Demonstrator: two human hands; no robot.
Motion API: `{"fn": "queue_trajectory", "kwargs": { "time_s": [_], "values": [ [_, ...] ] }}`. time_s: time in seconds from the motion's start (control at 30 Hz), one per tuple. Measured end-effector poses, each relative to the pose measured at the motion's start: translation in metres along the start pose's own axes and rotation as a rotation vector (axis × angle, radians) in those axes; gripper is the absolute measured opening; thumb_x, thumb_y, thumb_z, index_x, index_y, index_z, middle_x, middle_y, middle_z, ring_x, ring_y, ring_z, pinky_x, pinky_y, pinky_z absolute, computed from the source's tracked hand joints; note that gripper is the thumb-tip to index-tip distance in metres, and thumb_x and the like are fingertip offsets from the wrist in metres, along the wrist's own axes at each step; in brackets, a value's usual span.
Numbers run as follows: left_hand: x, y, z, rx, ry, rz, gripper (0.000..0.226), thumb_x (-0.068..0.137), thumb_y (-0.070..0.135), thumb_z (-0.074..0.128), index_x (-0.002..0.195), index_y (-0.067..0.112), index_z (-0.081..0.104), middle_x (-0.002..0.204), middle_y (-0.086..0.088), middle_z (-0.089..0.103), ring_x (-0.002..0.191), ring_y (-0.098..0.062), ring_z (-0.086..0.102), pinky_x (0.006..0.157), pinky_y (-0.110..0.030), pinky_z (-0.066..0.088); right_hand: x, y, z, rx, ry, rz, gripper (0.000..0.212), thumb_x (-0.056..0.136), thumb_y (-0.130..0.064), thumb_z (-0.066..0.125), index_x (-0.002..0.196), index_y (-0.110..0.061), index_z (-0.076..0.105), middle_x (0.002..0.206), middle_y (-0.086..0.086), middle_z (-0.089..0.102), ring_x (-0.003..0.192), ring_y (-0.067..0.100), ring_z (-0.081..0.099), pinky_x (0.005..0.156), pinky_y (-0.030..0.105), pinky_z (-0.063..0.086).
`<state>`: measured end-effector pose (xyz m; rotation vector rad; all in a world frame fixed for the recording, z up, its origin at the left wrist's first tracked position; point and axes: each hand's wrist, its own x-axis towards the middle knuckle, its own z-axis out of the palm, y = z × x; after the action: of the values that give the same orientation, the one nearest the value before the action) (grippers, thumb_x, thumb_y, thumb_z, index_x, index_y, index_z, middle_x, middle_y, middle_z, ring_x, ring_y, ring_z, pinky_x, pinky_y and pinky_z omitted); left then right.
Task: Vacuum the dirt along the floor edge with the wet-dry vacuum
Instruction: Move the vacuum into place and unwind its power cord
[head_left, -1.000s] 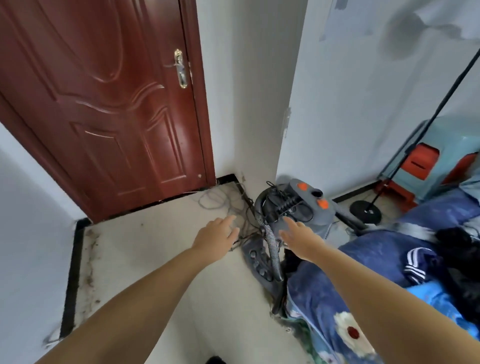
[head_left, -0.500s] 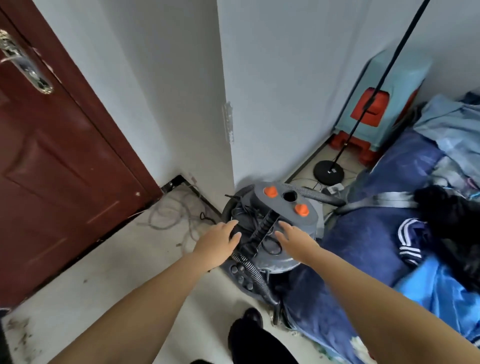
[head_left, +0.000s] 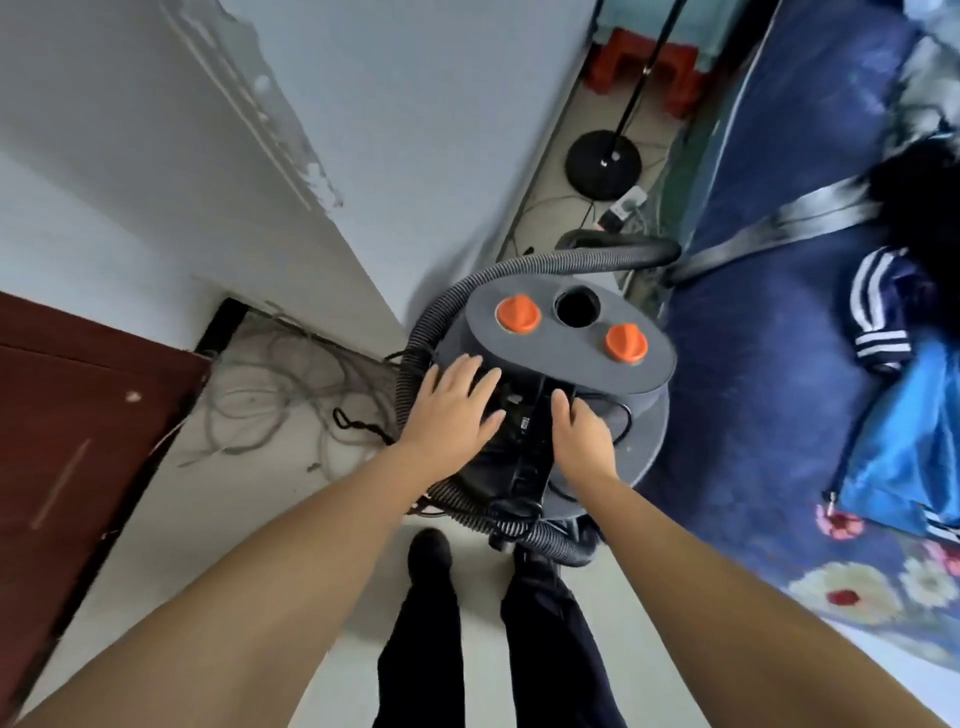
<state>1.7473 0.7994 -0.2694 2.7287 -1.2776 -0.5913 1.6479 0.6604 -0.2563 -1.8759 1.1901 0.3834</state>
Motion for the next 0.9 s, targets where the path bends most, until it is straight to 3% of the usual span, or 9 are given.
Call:
{"fn": "queue_trajectory", "kwargs": {
  "time_s": [0.07,0.17,0.23,0.3,0.43,0.53,0.7,0.9],
  "values": [
    [0.009,-0.010,0.014,0.025,-0.037,0.044,0.055,0.095,0.042,0.049,0.141,0.013,0.044,0.139,-0.016,0.046,0.134,-0.031,0.040,0.112,-0.054,0.022,0.000,0.000,0.012,-0.005,0.049,0.044,0.047,0.104,-0.040,0.025,0.105,-0.006,0.058,0.117,0.018,0.060,0.121,0.036,0.044,0.104,0.045,0.029],
    [0.010,-0.021,0.031,0.056,0.057,0.114,0.055,0.079,0.040,0.070,0.122,0.009,0.060,0.116,-0.018,0.060,0.114,-0.033,0.059,0.096,-0.063,0.039,0.000,0.002,0.026,0.014,0.151,0.054,0.045,0.105,-0.036,0.024,0.090,-0.008,0.056,0.117,0.018,0.059,0.124,0.035,0.039,0.105,0.042,0.022],
    [0.008,-0.023,0.041,0.056,0.110,0.106,0.053,0.082,0.044,0.059,0.123,0.010,0.057,0.118,-0.018,0.060,0.116,-0.031,0.059,0.094,-0.065,0.040,-0.001,0.001,0.031,0.066,0.206,0.072,0.042,0.105,-0.033,0.027,0.078,-0.010,0.048,0.112,0.018,0.059,0.121,0.034,0.042,0.107,0.040,0.022],
    [0.004,-0.023,0.045,0.048,0.141,0.098,0.054,0.085,0.045,0.046,0.127,0.012,0.050,0.122,-0.016,0.058,0.119,-0.029,0.057,0.095,-0.065,0.039,-0.002,-0.001,0.032,0.116,0.234,0.088,0.042,0.105,-0.033,0.029,0.081,-0.007,0.051,0.110,0.021,0.060,0.118,0.036,0.045,0.107,0.042,0.026],
    [-0.005,-0.023,0.050,0.035,0.166,0.111,0.060,0.079,0.043,0.064,0.127,0.010,0.053,0.123,-0.016,0.059,0.120,-0.029,0.057,0.095,-0.065,0.040,-0.005,0.003,0.033,0.138,0.210,0.092,0.047,0.104,-0.038,0.028,0.088,-0.003,0.055,0.114,0.024,0.059,0.116,0.039,0.048,0.105,0.047,0.031],
    [-0.021,-0.023,0.057,0.030,0.181,0.086,0.062,0.078,0.045,0.064,0.128,0.009,0.055,0.125,-0.015,0.060,0.122,-0.027,0.057,0.094,-0.064,0.041,-0.013,0.010,0.040,0.154,0.196,0.070,0.051,0.104,-0.040,0.028,0.097,0.000,0.059,0.113,0.024,0.060,0.115,0.040,0.049,0.104,0.049,0.032],
    [-0.060,-0.017,0.077,0.038,0.204,0.068,0.068,0.075,0.043,0.072,0.130,0.012,0.046,0.125,-0.014,0.060,0.122,-0.026,0.056,0.095,-0.064,0.040,-0.041,0.035,0.057,0.140,0.179,0.061,0.045,0.103,-0.043,0.028,0.083,-0.010,0.051,0.108,0.022,0.062,0.112,0.038,0.051,0.104,0.049,0.034],
    [-0.121,-0.005,0.100,0.045,0.225,0.007,0.075,0.072,0.042,0.076,0.132,0.014,0.040,0.125,-0.014,0.060,0.120,-0.026,0.058,0.092,-0.063,0.045,-0.087,0.067,0.070,0.091,0.064,0.002,0.047,0.103,-0.042,0.028,0.082,-0.007,0.050,0.109,0.021,0.061,0.115,0.037,0.049,0.105,0.047,0.033]
  ]
}}
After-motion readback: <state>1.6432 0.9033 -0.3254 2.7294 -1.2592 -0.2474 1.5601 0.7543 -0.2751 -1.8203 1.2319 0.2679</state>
